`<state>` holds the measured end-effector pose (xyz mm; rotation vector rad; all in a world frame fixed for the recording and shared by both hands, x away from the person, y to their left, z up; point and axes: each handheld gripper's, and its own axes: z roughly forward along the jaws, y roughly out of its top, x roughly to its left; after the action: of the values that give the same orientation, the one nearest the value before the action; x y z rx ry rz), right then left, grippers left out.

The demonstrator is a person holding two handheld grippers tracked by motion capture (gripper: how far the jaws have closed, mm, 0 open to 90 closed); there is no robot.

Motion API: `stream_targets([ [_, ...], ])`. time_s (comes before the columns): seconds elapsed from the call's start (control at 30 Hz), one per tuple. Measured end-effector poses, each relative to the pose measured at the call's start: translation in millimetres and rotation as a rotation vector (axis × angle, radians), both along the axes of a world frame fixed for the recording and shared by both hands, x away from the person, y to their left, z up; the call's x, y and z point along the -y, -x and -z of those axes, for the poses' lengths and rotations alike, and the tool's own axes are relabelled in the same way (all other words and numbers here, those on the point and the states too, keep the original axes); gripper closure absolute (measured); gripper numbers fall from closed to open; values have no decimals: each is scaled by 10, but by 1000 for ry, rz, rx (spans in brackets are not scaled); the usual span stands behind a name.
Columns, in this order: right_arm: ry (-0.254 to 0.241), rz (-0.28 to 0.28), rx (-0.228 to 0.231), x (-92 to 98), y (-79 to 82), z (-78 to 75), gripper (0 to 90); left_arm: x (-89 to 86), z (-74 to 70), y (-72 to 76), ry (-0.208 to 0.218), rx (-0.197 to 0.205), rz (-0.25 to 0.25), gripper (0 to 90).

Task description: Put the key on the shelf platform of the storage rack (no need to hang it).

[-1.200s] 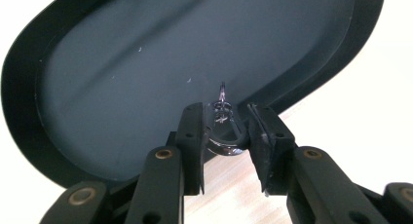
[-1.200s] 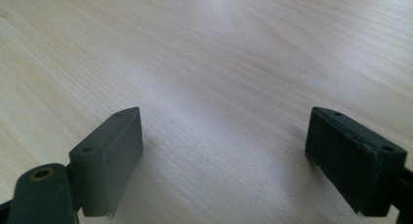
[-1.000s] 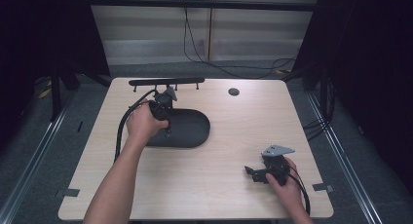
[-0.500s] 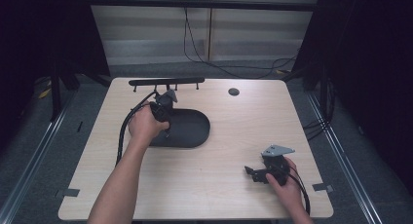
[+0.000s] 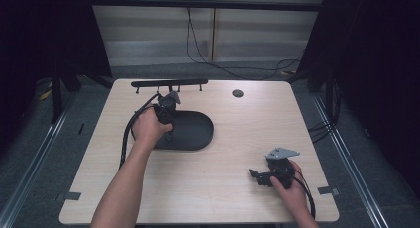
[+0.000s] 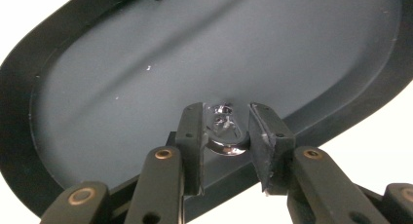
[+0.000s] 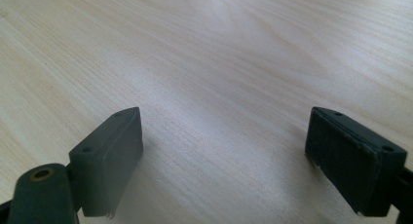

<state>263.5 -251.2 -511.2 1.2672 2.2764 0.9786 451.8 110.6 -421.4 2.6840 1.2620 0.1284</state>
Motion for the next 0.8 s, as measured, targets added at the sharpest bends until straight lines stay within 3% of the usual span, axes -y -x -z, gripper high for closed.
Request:
stream_targets([
  [0.3,0,0,0,0,0,0,134,7,124,0,0,13,3,677],
  [0.63,0,0,0,0,0,0,133,12,136,7,14,29,4,671],
  [0.73,0,0,0,0,0,0,134,11,171,7,-10,39,7,646],
  [0.8,0,0,0,0,0,0,134,7,195,7,-2,31,-1,641],
])
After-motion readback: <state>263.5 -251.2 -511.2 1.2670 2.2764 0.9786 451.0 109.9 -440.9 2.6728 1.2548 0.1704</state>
